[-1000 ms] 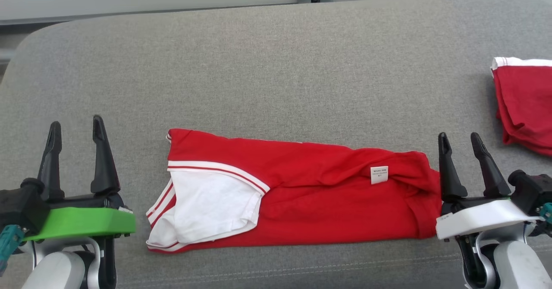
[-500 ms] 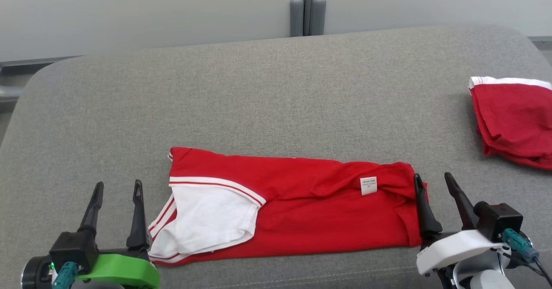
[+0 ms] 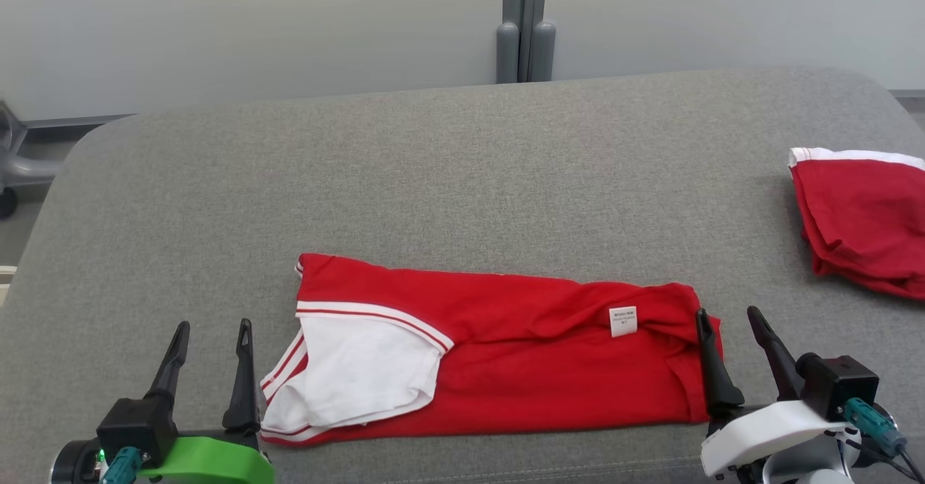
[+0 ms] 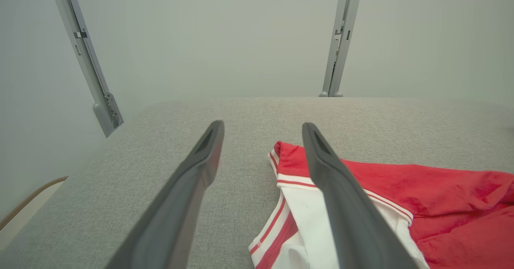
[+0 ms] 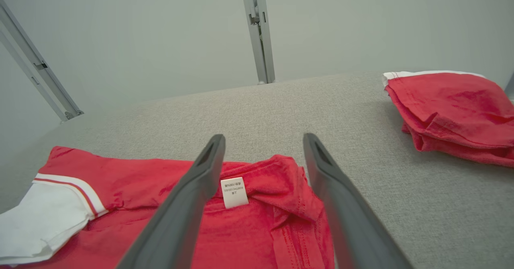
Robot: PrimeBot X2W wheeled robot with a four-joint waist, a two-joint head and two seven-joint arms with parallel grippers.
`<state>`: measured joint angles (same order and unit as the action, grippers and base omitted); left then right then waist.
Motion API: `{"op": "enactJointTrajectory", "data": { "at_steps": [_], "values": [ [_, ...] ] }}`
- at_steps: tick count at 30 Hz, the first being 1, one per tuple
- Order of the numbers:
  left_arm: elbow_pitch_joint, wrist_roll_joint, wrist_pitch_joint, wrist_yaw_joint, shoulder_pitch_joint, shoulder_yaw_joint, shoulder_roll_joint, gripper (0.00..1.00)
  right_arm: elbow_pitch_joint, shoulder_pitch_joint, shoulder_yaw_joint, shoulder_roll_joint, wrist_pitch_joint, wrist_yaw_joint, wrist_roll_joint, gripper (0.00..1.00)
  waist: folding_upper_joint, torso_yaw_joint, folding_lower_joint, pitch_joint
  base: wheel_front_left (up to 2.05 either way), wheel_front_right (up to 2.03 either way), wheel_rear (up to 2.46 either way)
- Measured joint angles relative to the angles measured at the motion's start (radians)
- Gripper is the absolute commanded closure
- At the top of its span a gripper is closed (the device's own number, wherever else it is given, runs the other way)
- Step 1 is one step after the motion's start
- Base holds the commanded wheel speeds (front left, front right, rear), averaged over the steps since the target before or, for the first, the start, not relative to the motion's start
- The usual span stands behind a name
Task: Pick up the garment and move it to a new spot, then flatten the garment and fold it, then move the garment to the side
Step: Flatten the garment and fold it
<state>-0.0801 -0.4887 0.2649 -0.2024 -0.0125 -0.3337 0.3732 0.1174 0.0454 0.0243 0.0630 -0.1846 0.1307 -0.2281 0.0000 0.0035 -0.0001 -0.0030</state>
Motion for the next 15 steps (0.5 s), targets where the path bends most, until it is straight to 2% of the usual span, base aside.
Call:
{"op": "enactJointTrajectory", "data": {
  "at_steps": [11,15],
  "values": [
    [-0.026,0.010,0.000,0.014,0.025,0.002,-0.009,0.00,-0.010,-0.002,-0.011,0.005,0.011,0.000,0.002,0.00,0.0000,0.018,0.0000,0.007,0.00,0.00,0.00],
    [-0.023,0.017,0.000,0.015,0.041,0.002,-0.019,0.00,0.016,-0.017,-0.069,0.020,0.011,0.000,-0.005,0.00,0.0000,0.023,0.0000,0.023,0.00,0.00,0.00]
  ]
}}
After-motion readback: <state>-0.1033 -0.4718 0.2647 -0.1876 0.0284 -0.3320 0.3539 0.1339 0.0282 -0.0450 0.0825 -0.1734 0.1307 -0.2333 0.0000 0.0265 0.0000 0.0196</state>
